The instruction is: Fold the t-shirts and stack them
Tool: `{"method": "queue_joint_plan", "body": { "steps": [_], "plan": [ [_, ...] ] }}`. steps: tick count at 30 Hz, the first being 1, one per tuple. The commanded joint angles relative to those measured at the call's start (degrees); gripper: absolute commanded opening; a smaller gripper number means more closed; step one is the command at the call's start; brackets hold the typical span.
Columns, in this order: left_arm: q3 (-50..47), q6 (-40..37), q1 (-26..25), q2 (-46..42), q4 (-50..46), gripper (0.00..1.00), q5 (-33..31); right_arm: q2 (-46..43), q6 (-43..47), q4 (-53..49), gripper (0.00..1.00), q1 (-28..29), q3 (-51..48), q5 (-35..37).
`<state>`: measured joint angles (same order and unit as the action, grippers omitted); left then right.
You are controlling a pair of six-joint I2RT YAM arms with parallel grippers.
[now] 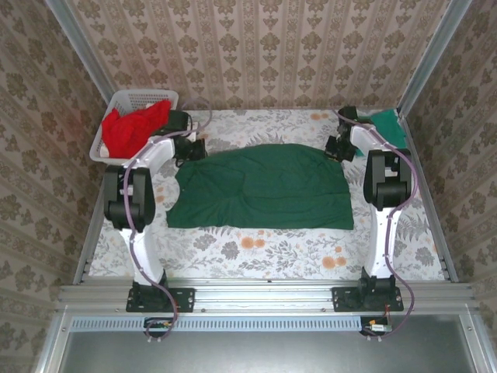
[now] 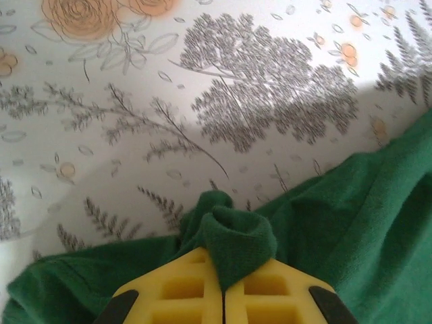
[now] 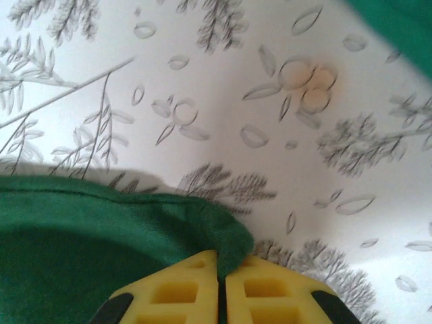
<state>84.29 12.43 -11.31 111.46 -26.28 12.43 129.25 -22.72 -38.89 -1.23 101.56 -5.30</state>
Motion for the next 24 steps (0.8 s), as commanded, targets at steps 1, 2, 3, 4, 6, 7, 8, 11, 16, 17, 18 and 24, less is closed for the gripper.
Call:
{"method": "queue_joint_plan", "body": {
  "steps": [1, 2, 3, 4, 6, 7, 8, 11, 16, 17, 18, 24],
  "plan": [
    [-6.28, 2.38, -0.55, -3.36, 3.25, 0.01, 0.11, -4.02, 0.15, 4.87, 0.08, 0.16, -4.76, -2.89],
    [-8.5, 2.64, -0.55, -4.54, 4.32, 0.0, -0.35, -5.4, 0.03, 7.13, 0.08, 0.18, -7.08, -3.58],
    [-10.02, 2.9, -0.46, -5.53, 5.07, 0.0, -1.26, -6.42, 0.01, 7.86, 0.07, 0.18, -8.39, -4.02],
    [-10.49, 3.01, -0.34, -6.05, 5.12, 0.0, -1.98, -7.35, -0.02, 9.68, 0.06, 0.16, -9.2, -4.32],
    [-9.14, 2.63, 0.04, -6.49, 3.63, 0.0, -2.36, -9.44, 0.49, 9.72, 0.06, 0.18, -10.09, -4.63],
    [-8.25, 2.4, 0.06, -6.67, 2.9, 0.0, -2.8, -10.27, 0.83, 9.8, 0.05, 0.18, -10.56, -4.63],
    [-7.02, 2.02, 0.06, -6.94, 2.11, 0.0, -3.26, -11.66, 1.24, 9.82, 0.05, 0.18, -11.2, -4.43],
    [-4.4, 1.24, 0.27, -8.69, -0.31, 0.0, -4.93, -15.19, 2.79, 9.08, 0.05, 0.01, -12.98, -3.87],
    [-8.65, 1.21, 0.54, -14.52, -0.1, 0.0, -6.19, -20.69, 4.09, 9.0, 0.04, -1.27, -17.91, -1.65],
    [-10.9, 1.49, 0.53, -15.78, 0.79, 0.0, -6.32, -21.3, 4.45, 9.37, 0.04, -1.56, -18.85, -1.76],
    [-12.94, 1.63, 0.42, -16.77, 1.48, 0.0, -6.36, -21.69, 4.81, 9.96, 0.05, -1.98, -19.73, -2.06],
    [-24.85, 3.63, 0.67, -22.82, 6.16, 0.0, -8.82, -21.58, 6.63, 11.76, 0.04, -4.48, -22.52, -4.27]
  ]
}}
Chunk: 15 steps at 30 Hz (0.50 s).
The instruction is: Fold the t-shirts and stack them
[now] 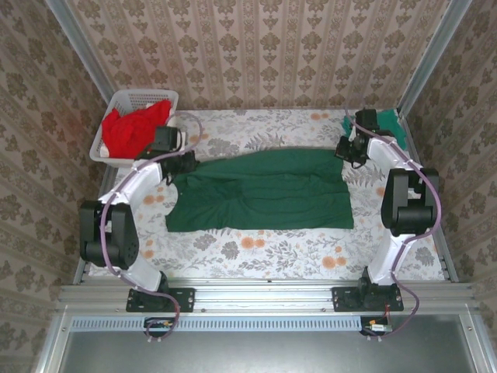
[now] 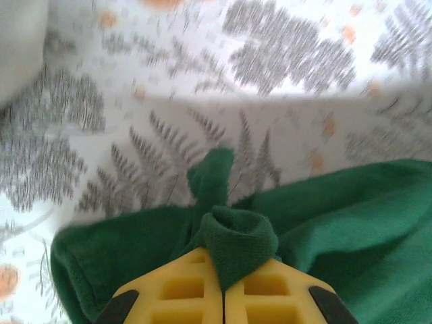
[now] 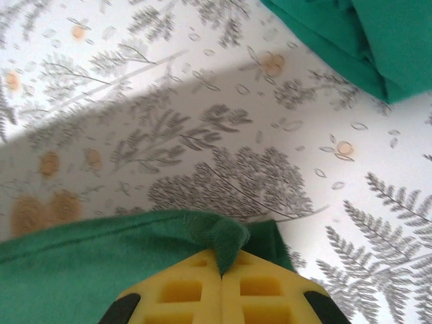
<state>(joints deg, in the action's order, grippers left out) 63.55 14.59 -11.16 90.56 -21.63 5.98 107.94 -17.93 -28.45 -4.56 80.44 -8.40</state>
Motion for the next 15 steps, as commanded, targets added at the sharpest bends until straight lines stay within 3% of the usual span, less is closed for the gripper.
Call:
{"method": "queue_joint_plan", "body": {
  "steps": [1, 5, 15],
  "plan": [
    [-5.29, 1.69, 0.57, -2.64, 1.96, 0.0, -2.42, -0.36, 1.95, 2.07, 0.04, -1.69, -2.01, -1.59],
    [-8.29, 2.29, 0.61, -3.38, 4.66, 0.0, -2.16, 0.6, 1.17, 3.57, 0.03, -3.08, -0.89, -6.01],
    [3.91, 1.23, 0.81, 3.77, 2.12, 0.0, -1.4, 4.58, 5.27, 1.84, 0.0, -3.09, 8.54, -10.79]
  ]
}}
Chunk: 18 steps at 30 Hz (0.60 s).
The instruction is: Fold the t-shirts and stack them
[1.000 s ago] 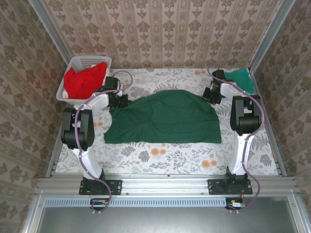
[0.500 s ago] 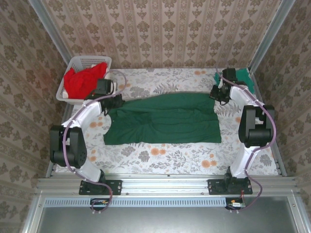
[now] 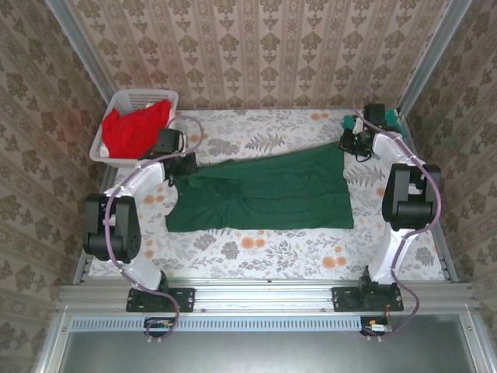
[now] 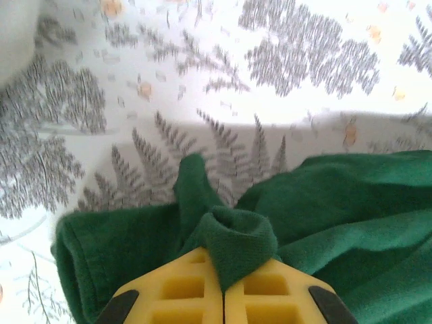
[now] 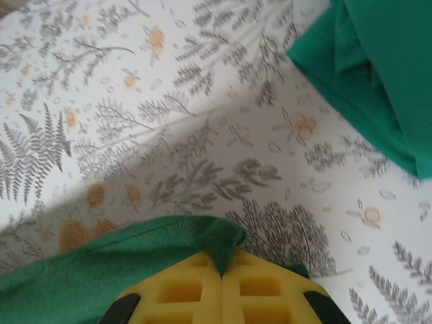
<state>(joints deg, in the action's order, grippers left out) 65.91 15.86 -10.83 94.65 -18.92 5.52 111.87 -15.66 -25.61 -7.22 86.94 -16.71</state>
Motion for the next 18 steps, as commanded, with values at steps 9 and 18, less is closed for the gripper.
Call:
{"method": "queue_joint_plan", "body": {
  "steps": [9, 18],
  "plan": [
    [-14.88, 4.06, 0.25, -7.62, 1.98, 0.0, -2.13, -5.65, 5.34, 0.22, 0.0, -0.76, -12.05, -2.75],
    [-18.63, 5.51, -0.41, -8.89, 1.83, 0.0, -2.89, -13.13, 1.4, 3.38, 0.01, -2.04, -20.87, -2.18]
  ]
}}
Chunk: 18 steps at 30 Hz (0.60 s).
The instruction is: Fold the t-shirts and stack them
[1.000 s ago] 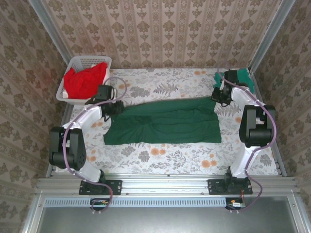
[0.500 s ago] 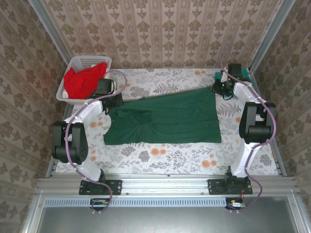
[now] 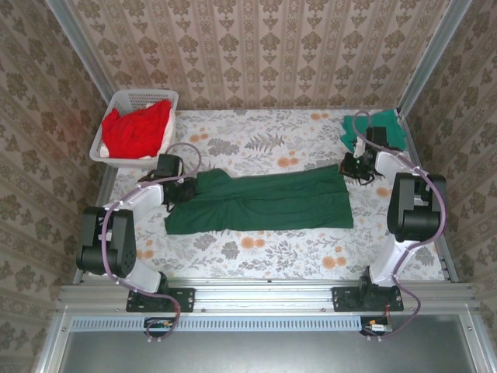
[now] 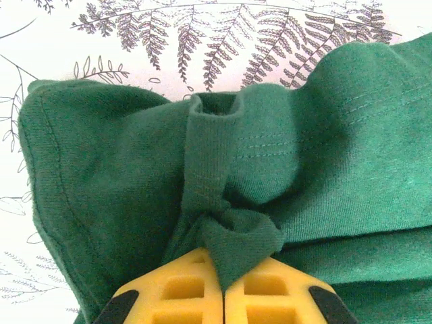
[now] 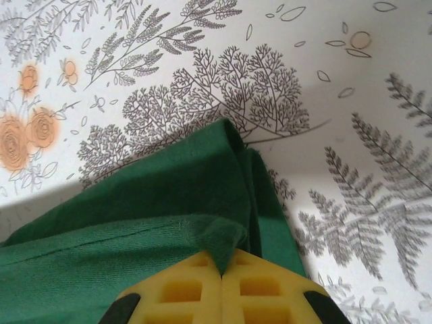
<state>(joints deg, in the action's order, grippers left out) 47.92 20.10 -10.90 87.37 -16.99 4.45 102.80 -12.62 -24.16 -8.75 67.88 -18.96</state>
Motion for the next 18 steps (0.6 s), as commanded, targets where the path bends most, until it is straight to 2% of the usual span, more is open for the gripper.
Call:
{"method": "queue_joint_plan", "body": {
  "steps": [1, 4, 6, 8, 10, 11, 13, 16, 18],
  "plan": [
    [-0.82, 1.31, -0.51, -1.38, -0.06, 0.0, -1.68, -4.63, -1.91, 2.16, 0.01, -0.58, -2.54, 0.15],
    [-1.73, 1.63, -0.86, -1.23, -0.15, 0.0, -2.07, -5.46, -2.96, 2.43, 0.02, -0.61, -5.13, 0.55],
    [-2.73, 2.15, -0.88, -1.26, 0.2, 0.02, -2.25, -5.75, -3.81, 3.18, 0.09, -0.65, -7.4, 1.33],
    [-3.01, 2.55, -0.88, -1.13, 0.3, 0.12, -2.34, -5.73, -4.63, 3.8, 0.13, -0.64, -8.68, 2.11],
    [-2.85, 2.67, -0.84, -1.17, 0.1, 0.28, -1.78, -5.38, -4.95, 3.65, 0.19, -0.65, -8.74, 2.45],
    [-2.67, 2.66, -0.81, -1.37, -0.29, 0.32, -1.56, -5.41, -5.11, 3.49, 0.22, -0.63, -8.64, 2.48],
    [-2.43, 2.66, -0.9, -2.3, -0.9, 0.33, -1.27, -5.96, -5.33, 3.14, 0.27, -0.65, -8.51, 2.62],
    [-2.26, 2.75, -0.71, -4.54, -2.11, 0.36, -1.33, -6.99, -5.18, 2.07, 0.39, -0.63, -8.03, 3.22],
    [-1.79, 2.72, -0.41, -6.65, -3.79, 0.45, -1.66, -7.85, -5.17, 0.91, 0.42, -0.64, -7.76, 3.49]
  ]
}}
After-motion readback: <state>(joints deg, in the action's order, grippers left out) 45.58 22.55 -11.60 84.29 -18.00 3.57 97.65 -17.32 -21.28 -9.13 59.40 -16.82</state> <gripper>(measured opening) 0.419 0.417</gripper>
